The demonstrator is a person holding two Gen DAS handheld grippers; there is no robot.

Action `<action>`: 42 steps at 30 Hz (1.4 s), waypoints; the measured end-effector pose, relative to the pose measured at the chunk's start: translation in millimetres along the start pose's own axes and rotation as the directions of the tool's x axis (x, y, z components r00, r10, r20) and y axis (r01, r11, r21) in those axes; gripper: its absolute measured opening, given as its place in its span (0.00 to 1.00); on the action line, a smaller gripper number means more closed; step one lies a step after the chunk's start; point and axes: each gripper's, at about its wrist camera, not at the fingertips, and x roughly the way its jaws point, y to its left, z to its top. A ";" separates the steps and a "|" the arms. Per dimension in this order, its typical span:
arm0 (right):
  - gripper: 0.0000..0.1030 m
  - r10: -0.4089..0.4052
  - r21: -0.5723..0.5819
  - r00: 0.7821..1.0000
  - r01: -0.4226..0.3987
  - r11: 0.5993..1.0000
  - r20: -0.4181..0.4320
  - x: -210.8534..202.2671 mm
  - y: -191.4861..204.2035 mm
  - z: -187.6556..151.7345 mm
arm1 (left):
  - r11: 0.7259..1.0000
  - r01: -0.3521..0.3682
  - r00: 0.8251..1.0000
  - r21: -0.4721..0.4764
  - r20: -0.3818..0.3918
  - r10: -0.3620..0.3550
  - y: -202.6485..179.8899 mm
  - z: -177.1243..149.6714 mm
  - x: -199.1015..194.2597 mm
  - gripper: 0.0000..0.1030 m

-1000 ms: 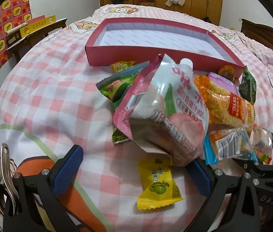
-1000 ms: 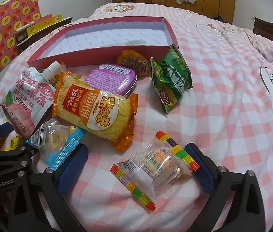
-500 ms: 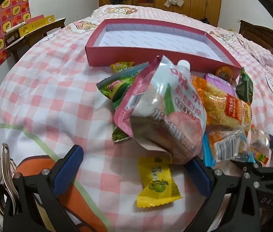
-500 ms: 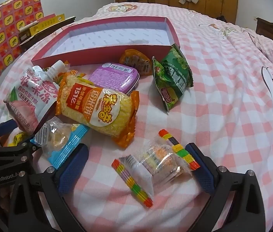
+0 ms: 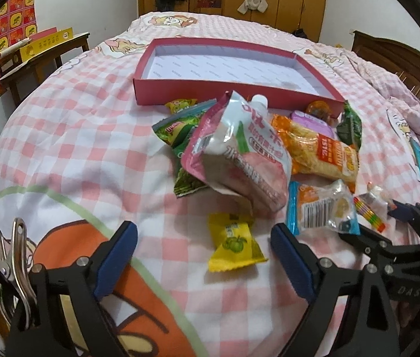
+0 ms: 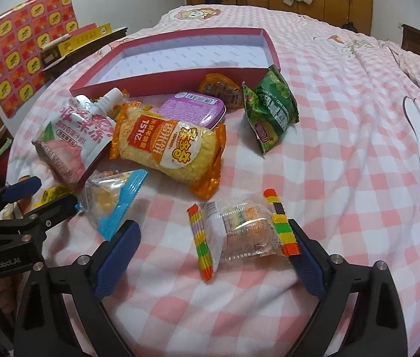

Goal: Organize snacks
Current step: 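Move the right tool to the rainbow-ended candy while the left tool approaches the yellow candy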

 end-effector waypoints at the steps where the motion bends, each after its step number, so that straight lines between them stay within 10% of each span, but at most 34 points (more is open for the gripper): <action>1: 0.94 0.005 0.005 1.000 -0.005 1.000 0.002 -1.9 0.1 -1.8 | 1.000 0.001 1.000 -0.001 0.003 -0.001 0.9 -0.6 -2.0 0.90; 8: 0.86 0.036 0.027 0.999 -0.036 0.999 0.007 -10.3 -4.6 -2.6 | 1.000 0.003 0.999 -0.018 0.048 -0.002 7.2 -2.1 -15.4 0.86; 21: 0.73 0.069 0.042 0.997 -0.071 0.997 0.037 -21.4 -9.8 -8.7 | 0.993 0.086 0.995 0.075 0.052 -0.090 -13.2 -14.9 -26.6 0.47; 42: 0.57 0.085 0.115 0.995 -0.090 0.989 0.050 -14.6 -26.0 -14.7 | 0.991 0.122 0.992 0.056 -0.022 -0.121 -12.6 -13.2 -2.2 0.44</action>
